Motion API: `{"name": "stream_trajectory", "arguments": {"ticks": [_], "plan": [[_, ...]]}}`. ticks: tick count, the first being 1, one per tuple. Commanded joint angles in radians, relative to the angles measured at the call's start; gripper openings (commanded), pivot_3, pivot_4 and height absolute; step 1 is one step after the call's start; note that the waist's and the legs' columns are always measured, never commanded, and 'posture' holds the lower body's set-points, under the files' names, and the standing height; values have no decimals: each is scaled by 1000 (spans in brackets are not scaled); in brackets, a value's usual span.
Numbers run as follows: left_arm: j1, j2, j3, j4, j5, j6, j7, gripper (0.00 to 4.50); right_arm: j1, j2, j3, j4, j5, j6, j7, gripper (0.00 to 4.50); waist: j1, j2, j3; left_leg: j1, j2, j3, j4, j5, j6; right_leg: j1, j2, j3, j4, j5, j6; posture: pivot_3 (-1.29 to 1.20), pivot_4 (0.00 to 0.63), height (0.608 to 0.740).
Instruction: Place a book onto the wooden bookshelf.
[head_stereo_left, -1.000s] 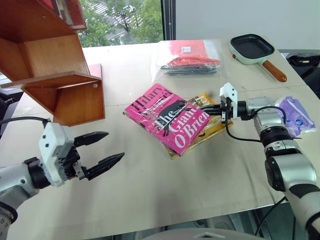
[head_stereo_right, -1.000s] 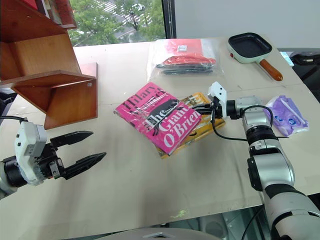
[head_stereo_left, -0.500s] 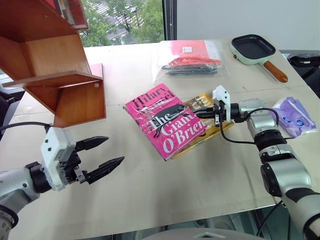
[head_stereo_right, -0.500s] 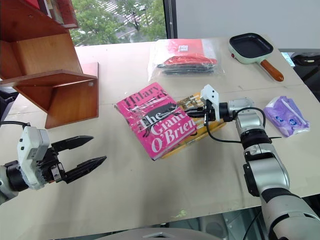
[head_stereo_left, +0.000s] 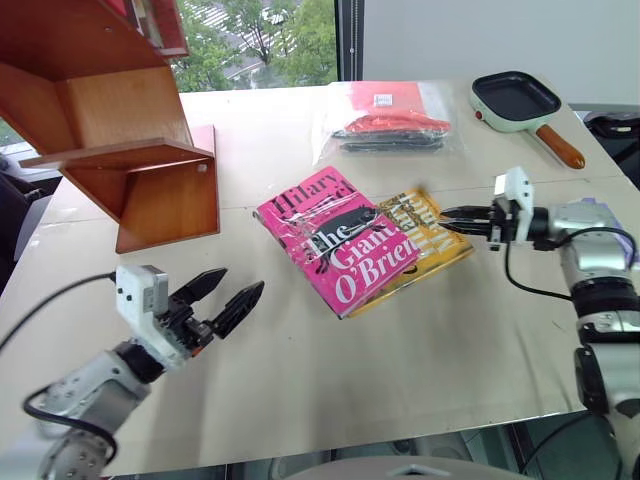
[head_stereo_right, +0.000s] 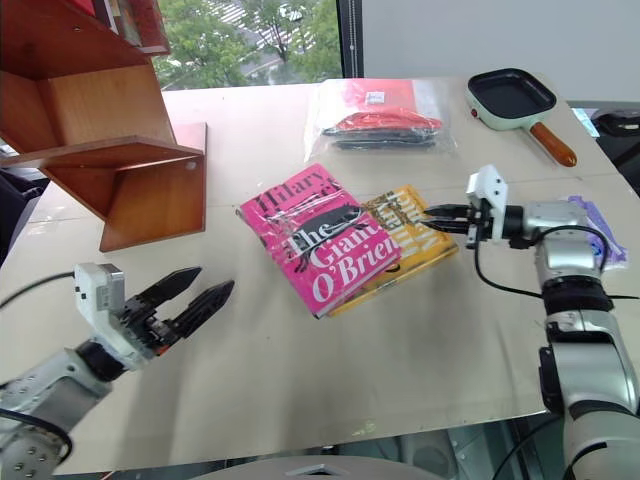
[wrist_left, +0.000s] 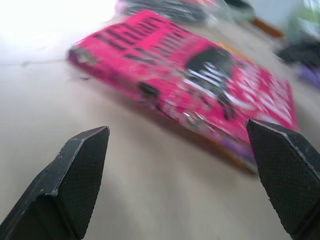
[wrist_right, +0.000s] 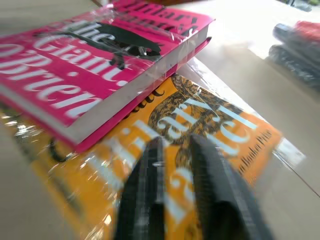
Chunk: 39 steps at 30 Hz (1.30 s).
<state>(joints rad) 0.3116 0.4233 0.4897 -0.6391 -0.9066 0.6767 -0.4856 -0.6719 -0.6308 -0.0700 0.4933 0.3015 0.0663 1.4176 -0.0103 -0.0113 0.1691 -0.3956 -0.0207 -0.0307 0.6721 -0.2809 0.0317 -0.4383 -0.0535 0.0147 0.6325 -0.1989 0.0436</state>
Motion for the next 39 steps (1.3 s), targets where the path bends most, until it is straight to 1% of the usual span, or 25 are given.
{"name": "stream_trajectory", "arguments": {"ticks": [1,2,3,4,5,6,7,9,10,11,13,19,22,23,24,25,26,27,28,31,34,36,37,39], "plan": [[-49,-105,-62,39,-122,46,138,4500,109,-93,-71,-281,133,172,16,2522,1,2,-1,1,0,0,0,-1,2,0,0,0,2,0,0,0,150,735],[-71,-144,-93,77,-147,75,184,4500,166,-133,-86,-365,171,236,22,2927,5,2,-2,1,0,0,0,-2,4,1,0,0,2,0,0,0,150,735],[-93,-174,-126,123,-177,118,221,4500,222,-165,-106,-438,204,282,22,3425,14,3,-3,2,0,-1,1,-2,4,1,-1,0,3,0,0,0,150,735],[-112,-187,-151,159,-196,152,232,4500,266,-191,-123,-500,234,323,18,3834,19,3,-3,4,-1,-2,2,-2,5,4,-1,-2,3,0,0,0,150,735],[-140,-210,-165,203,-251,185,256,4500,310,-213,-145,-557,266,360,10,4299,23,3,-3,6,0,-2,2,-3,5,6,0,-2,3,0,0,0,150,735],[-174,-229,-159,254,-326,210,290,4500,341,-225,-165,-605,293,385,-4,4422,26,3,-3,8,-1,-2,2,-3,5,8,0,-2,3,0,0,0,150,735],[-209,-240,-148,305,-386,229,321,4500,371,-235,-184,-647,320,409,-18,4422,27,3,-3,9,-1,-2,3,-3,5,9,0,-2,4,0,0,0,150,735],[-282,-240,-135,415,-473,273,358,4500,425,-246,-223,-713,363,443,-45,4422,25,3,-3,17,-1,-2,5,-3,5,19,1,-2,4,-1,0,0,150,735],[-320,-235,-132,469,-507,292,364,4500,451,-248,-241,-743,381,458,-57,4422,25,2,-4,21,-1,-2,5,-2,5,23,2,-3,4,-3,-4,0,150,735],[-350,-228,-130,510,-534,306,363,4500,470,-249,-254,-765,395,467,-68,4422,25,2,-4,23,-1,-2,6,-2,6,26,2,-4,4,-3,-3,0,150,735],[-422,-216,-117,610,-594,335,351,4500,510,-243,-281,-808,420,477,-97,4422,24,1,-4,29,-1,-2,6,-2,6,31,7,-6,3,-6,0,0,150,735],[-597,-168,-100,879,-596,393,319,4500,570,-239,-308,-880,465,486,-156,4422,24,1,-4,30,-1,-1,7,-2,6,31,7,-4,5,-3,-3,0,150,735],[-663,-140,-106,980,-602,475,278,4500,579,-237,-315,-898,482,486,-182,4422,24,1,-4,30,-2,-1,7,-2,6,31,7,-4,4,-3,-3,0,150,735],[-678,-131,-112,1002,-603,505,263,3999,581,-237,-318,-901,487,487,-188,4500,24,1,-4,30,-2,-1,7,-2,6,31,7,-4,4,-3,-3,0,150,735],[-693,-128,-110,1025,-609,527,261,3797,584,-237,-321,-903,491,485,-192,4500,25,1,-4,30,-2,0,7,-2,6,31,7,-4,4,-3,-3,0,150,735],[-704,-127,-106,1042,-610,542,259,3426,587,-237,-324,-905,493,484,-195,4500,26,1,-4,30,-2,-1,7,-2,6,31,7,-4,4,-4,-3,0,150,735],[-709,-126,-99,1043,-614,555,258,2850,587,-239,-324,-904,494,482,-196,4500,27,1,-4,30,-2,-1,7,-2,6,31,7,-4,4,-4,-3,0,150,735],[-712,-125,-92,1043,-615,566,255,2493,588,-241,-323,-903,495,481,-197,4500,26,1,-4,30,-2,-1,7,-2,6,31,7,-4,4,-4,-3,0,150,735],[-703,-123,-79,1017,-632,572,260,1966,587,-242,-322,-902,492,475,-199,4500,26,1,-4,30,-2,-1,7,-2,6,31,6,-4,4,-4,-3,0,150,735],[-671,-130,-27,903,-707,554,297,672,581,-243,-319,-898,490,469,-203,4500,24,0,-4,29,-2,-1,7,-2,6,30,3,-3,4,-4,-3,0,150,735],[-622,-125,10,696,-801,494,347,631,575,-243,-307,-894,489,464,-204,4500,22,-1,-3,23,-1,-2,7,-2,5,26,1,0,3,-3,-2,0,150,735],[-594,-110,12,578,-853,453,395,631,571,-242,-299,-889,485,458,-204,4500,24,-3,-2,18,0,-3,7,-2,4,20,1,-1,3,-1,0,0,150,735],[-580,-79,19,479,-870,427,422,631,561,-239,-287,-884,483,457,-204,4500,25,-3,-2,15,0,-3,7,0,0,18,1,-1,2,-1,0,0,150,735],[-573,-3,51,281,-882,356,472,631,526,-232,-254,-861,474,450,-196,4500,24,-5,-1,14,0,-3,7,0,0,17,0,-1,2,-1,0,0,150,735]]}}
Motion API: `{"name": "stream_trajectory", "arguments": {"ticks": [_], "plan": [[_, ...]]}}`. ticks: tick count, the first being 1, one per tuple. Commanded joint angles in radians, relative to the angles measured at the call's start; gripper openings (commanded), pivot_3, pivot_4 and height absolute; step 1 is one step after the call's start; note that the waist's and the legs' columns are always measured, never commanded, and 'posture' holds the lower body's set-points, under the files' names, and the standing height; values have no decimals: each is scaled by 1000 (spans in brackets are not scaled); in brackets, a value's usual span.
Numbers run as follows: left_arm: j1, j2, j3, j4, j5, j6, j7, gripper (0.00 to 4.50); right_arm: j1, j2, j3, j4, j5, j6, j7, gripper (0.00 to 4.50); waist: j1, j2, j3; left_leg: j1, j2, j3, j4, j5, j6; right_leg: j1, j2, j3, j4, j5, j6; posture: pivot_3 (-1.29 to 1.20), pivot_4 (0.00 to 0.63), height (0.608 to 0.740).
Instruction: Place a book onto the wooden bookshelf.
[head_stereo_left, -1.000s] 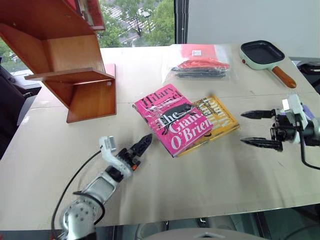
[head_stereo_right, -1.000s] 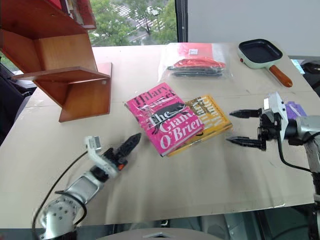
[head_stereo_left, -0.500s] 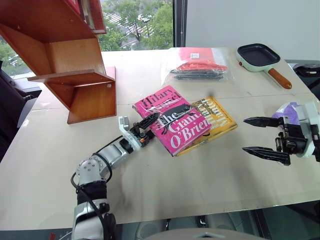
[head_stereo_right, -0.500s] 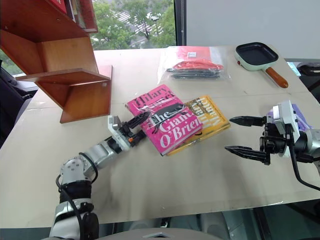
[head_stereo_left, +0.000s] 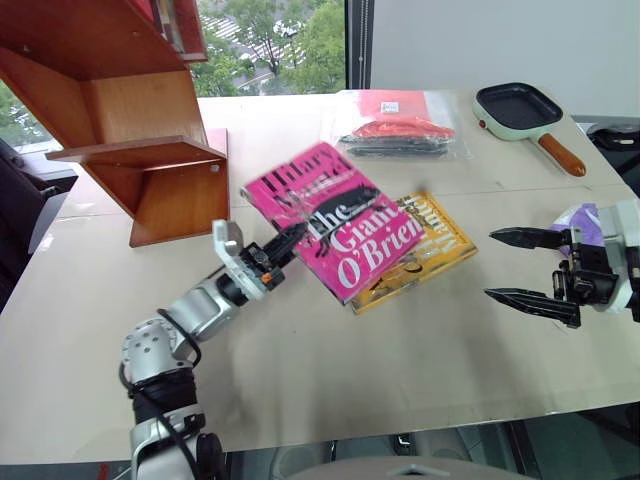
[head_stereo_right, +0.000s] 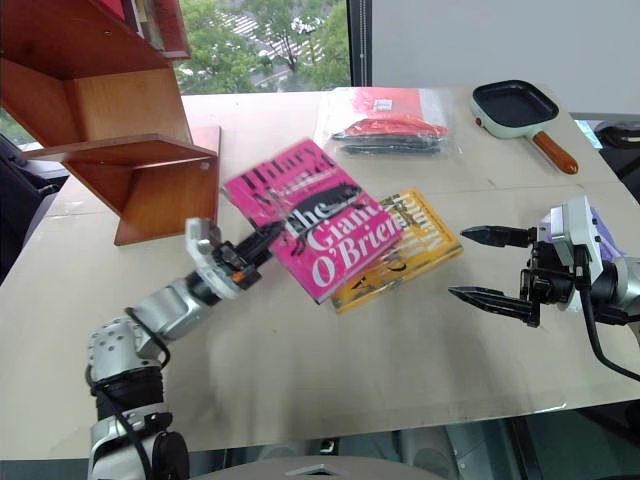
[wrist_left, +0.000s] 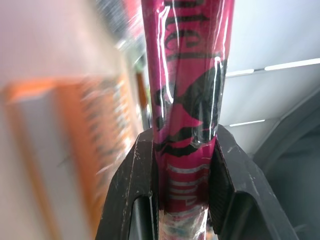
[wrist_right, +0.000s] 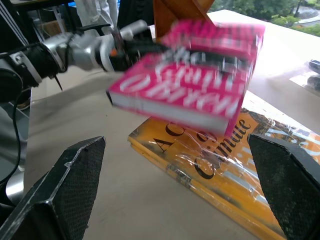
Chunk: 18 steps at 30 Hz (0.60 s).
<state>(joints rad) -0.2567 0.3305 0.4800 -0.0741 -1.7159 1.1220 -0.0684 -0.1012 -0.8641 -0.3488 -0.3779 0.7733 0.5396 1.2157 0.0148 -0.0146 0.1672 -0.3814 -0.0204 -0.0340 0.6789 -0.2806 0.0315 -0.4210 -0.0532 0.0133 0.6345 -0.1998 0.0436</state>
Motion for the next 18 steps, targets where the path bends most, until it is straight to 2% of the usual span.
{"name": "stream_trajectory", "arguments": {"ticks": [1,4,7,10,11,12,14,16,18], "plan": [[-10,133,71,-371,-47,-122,75,631,-68,4,42,34,-7,-33,15,4500,-1,-2,1,0,0,0,0,0,0,-1,0,0,0,0,0,0,150,735],[-61,265,36,-556,195,-197,68,631,-152,24,81,120,-21,-57,36,4500,2,-2,2,0,-1,1,-1,0,0,1,-1,0,-3,-2,-4,0,150,735],[-125,373,-34,-656,420,-261,64,631,-245,66,109,207,-13,-59,34,4500,3,-2,2,2,-2,0,-1,0,0,5,1,-1,-7,-2,-4,0,150,735],[-186,417,-108,-697,513,-287,83,631,-311,117,112,283,-5,-52,13,4500,3,-2,2,2,-3,1,-1,0,1,6,4,0,-8,-2,-4,0,150,735],[-233,509,-160,-725,619,-266,86,631,-341,144,123,331,-19,-79,21,4500,1,-7,5,1,-3,1,-1,0,1,6,4,0,-8,-2,-4,0,150,735],[-271,643,-224,-758,757,-260,52,631,-370,168,133,378,-33,-109,41,4500,-1,-12,8,1,-3,0,-1,0,1,6,5,-1,-8,-2,-3,0,150,735],[-299,878,-299,-785,982,-267,-4,631,-422,219,125,448,-17,-143,69,4500,-10,-14,10,-1,-2,-1,-3,0,0,3,9,-2,-9,-1,-3,0,150,735],[-293,1003,-304,-767,1112,-291,-20,631,-466,245,120,491,-3,-148,89,4500,-18,-4,12,2,-3,4,-8,0,0,2,9,1,-9,0,0,0,150,735],[-265,1124,-296,-755,1247,-311,-59,631,-513,265,121,524,13,-130,99,4500,-21,-3,13,2,-3,5,-10,0,1,-1,7,0,-9,0,2,0,150,735]]}}
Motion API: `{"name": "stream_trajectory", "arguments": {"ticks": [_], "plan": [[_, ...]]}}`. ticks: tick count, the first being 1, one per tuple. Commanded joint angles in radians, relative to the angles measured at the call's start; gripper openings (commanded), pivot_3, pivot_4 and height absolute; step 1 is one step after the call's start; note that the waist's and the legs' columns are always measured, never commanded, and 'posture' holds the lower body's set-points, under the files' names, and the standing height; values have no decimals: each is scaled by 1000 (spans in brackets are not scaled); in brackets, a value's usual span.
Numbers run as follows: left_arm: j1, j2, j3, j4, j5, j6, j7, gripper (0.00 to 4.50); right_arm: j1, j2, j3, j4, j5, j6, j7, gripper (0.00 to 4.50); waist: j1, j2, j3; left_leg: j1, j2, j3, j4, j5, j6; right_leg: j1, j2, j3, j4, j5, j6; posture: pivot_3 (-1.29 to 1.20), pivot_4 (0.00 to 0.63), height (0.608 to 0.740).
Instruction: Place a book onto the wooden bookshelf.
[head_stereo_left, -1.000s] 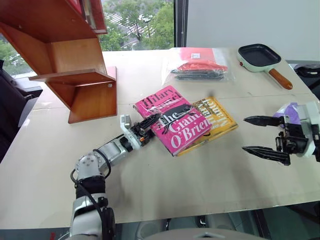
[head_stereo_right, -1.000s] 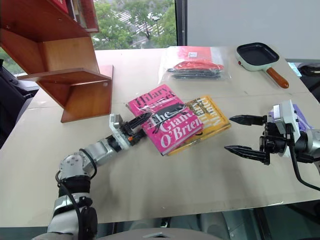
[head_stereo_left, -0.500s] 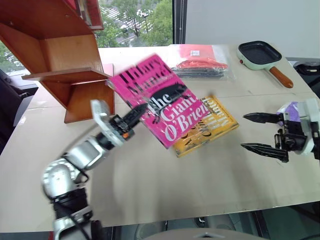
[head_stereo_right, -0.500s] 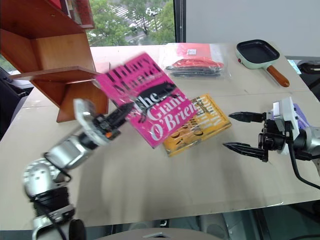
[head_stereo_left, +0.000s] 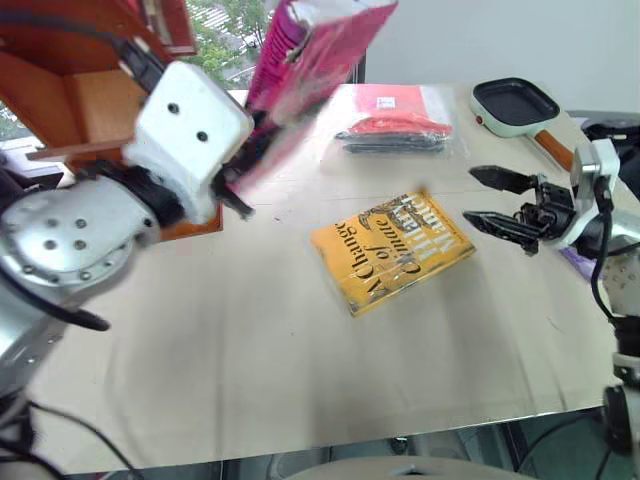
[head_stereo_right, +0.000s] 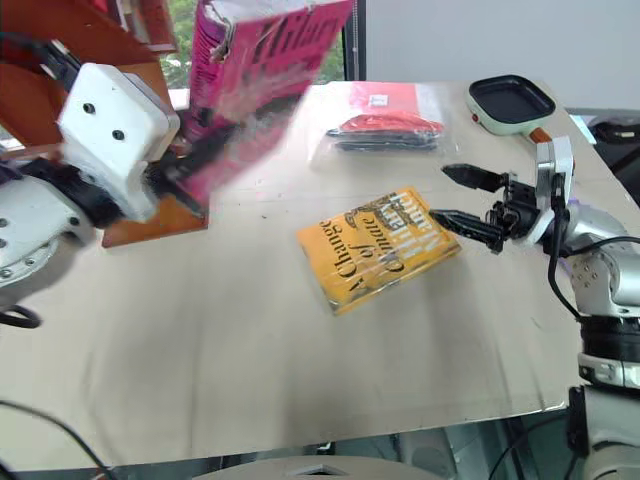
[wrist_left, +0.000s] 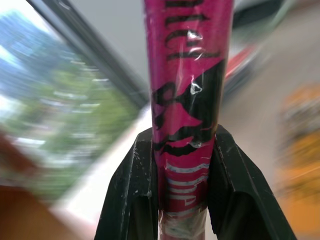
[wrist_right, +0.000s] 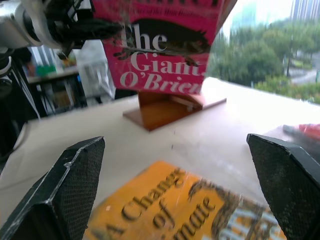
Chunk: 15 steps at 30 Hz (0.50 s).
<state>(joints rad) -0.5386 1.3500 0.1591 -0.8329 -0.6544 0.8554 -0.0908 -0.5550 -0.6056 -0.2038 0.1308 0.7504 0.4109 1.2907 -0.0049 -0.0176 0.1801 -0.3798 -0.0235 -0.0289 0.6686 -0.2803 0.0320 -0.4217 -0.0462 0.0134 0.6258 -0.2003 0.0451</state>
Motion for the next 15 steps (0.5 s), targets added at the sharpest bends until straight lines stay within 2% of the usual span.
{"name": "stream_trajectory", "arguments": {"ticks": [1,4,6,8,12,15], "plan": [[44,172,28,8,265,-61,-66,631,-83,16,-24,29,46,11,26,4500,-3,0,1,-2,1,-1,0,0,0,-2,1,-1,0,0,0,0,150,735],[149,275,74,18,460,-83,-146,631,-139,53,-30,49,72,33,16,4500,-8,1,1,-8,1,-1,-2,0,0,-9,1,-1,0,0,0,0,150,735],[228,272,128,18,559,-64,-202,631,-163,69,-38,54,98,56,16,4500,-9,2,2,-9,2,0,-3,0,-1,-10,1,-1,0,0,0,0,150,735],[308,245,186,12,653,-44,-266,631,-183,75,-42,58,118,81,23,4500,-8,2,2,-11,2,0,-3,0,0,-11,1,-2,0,0,0,0,150,735],[480,120,299,-12,847,-23,-329,631,-228,87,-47,59,161,125,23,4500,-9,3,2,-14,2,-1,0,0,0,-13,1,-3,0,0,0,0,150,735],[552,65,348,-4,938,-36,-386,631,-245,88,-47,58,171,145,17,4500,-10,2,2,-14,2,-1,0,0,0,-14,1,-2,1,0,0,0,150,735]]}}
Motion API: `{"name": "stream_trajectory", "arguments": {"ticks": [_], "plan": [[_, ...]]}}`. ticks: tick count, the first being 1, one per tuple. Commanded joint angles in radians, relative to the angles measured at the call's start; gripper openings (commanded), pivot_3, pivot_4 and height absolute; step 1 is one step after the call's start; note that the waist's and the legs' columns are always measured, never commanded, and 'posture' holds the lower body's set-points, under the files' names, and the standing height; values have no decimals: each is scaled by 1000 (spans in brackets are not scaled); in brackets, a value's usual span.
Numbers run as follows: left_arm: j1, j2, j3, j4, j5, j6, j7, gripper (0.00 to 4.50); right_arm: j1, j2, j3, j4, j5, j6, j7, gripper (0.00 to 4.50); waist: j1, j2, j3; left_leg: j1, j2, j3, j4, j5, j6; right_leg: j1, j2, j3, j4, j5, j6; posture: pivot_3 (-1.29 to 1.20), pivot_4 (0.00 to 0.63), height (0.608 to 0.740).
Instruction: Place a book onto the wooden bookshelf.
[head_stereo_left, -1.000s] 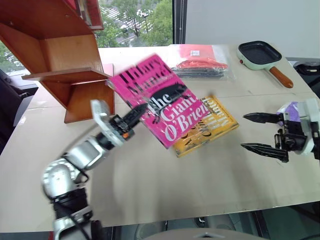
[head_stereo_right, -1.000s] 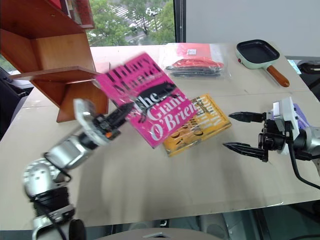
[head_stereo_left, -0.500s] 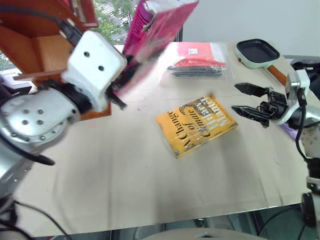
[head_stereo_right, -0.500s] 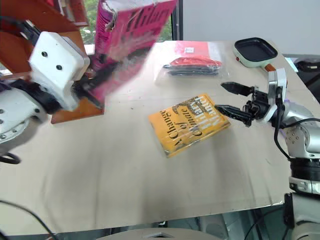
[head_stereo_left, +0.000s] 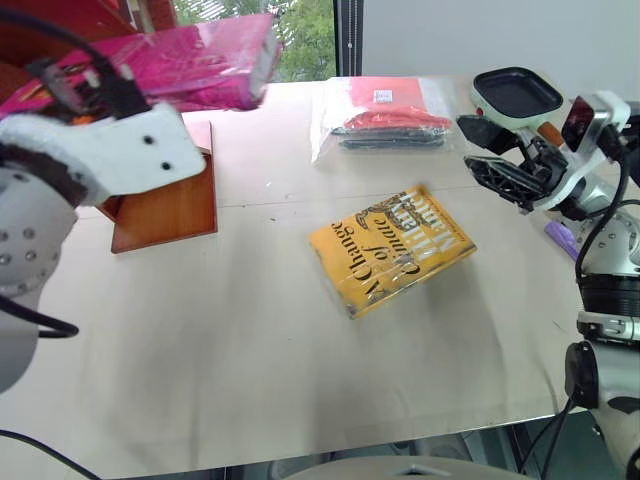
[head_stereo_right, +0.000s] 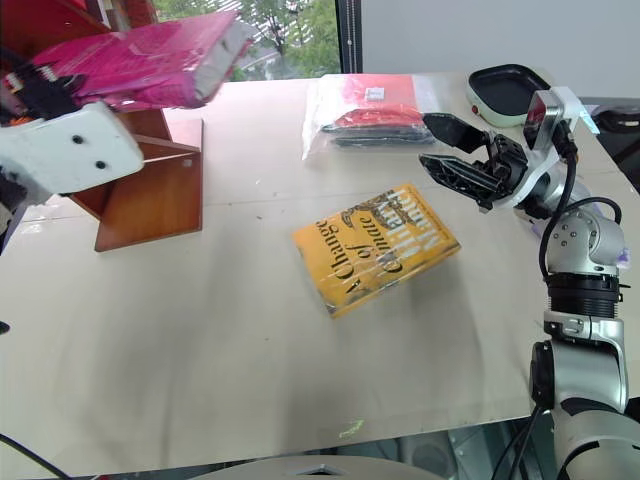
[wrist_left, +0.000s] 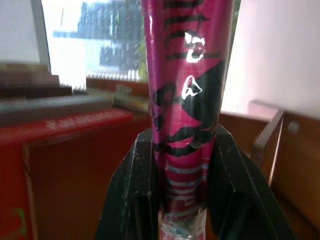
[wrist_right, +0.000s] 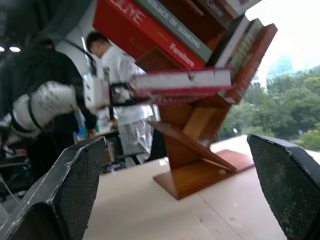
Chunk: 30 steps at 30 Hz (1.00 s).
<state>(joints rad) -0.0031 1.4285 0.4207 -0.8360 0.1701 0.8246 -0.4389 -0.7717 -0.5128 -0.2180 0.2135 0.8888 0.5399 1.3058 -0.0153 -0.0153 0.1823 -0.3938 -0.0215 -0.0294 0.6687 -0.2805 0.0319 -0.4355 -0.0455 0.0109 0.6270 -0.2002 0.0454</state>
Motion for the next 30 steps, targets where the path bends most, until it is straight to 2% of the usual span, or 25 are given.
{"name": "stream_trajectory", "arguments": {"ticks": [1,4,12,17,19,20,25,30], "plan": [[22,-20,91,10,134,-11,-55,631,-30,-3,-34,-24,31,15,-1,4500,3,0,0,0,0,0,0,0,0,0,0,0,0,0,0,0,150,735],[41,-42,89,53,160,-9,-112,631,-17,1,-31,-29,17,-1,2,4500,7,0,0,-1,0,-2,0,0,0,0,-1,-2,0,0,0,0,150,735],[-68,17,-28,263,140,-89,-210,631,25,16,-31,-79,14,-21,-18,4500,1,0,0,-1,1,-1,0,0,0,-2,-6,-2,2,0,-1,0,150,735],[-79,21,-42,322,151,-100,-272,631,53,12,-50,-107,15,-28,-35,4500,-2,0,0,-3,1,3,0,0,0,-6,-5,2,5,0,0,0,150,735],[-84,15,-39,329,151,-84,-291,1678,66,8,-55,-118,15,-29,-41,4500,-3,0,0,-4,1,4,0,0,0,-8,-5,3,6,0,-1,0,150,735],[-88,14,-39,332,151,-73,-300,2046,71,7,-56,-123,14,-30,-42,4500,-3,0,0,-4,1,4,0,0,0,-8,-5,4,7,0,-1,0,150,735],[-117,2,-33,326,157,-56,-304,4439,81,6,-65,-132,16,-37,-53,4500,0,-1,-1,-3,1,4,2,-2,4,-8,-3,3,11,0,-1,0,150,735],[-27,-62,84,233,252,16,-344,4439,83,4,-75,-126,15,-41,-68,4500,0,-1,-1,-3,0,4,3,-2,4,-8,-3,3,14,0,-1,0,150,735]]}}
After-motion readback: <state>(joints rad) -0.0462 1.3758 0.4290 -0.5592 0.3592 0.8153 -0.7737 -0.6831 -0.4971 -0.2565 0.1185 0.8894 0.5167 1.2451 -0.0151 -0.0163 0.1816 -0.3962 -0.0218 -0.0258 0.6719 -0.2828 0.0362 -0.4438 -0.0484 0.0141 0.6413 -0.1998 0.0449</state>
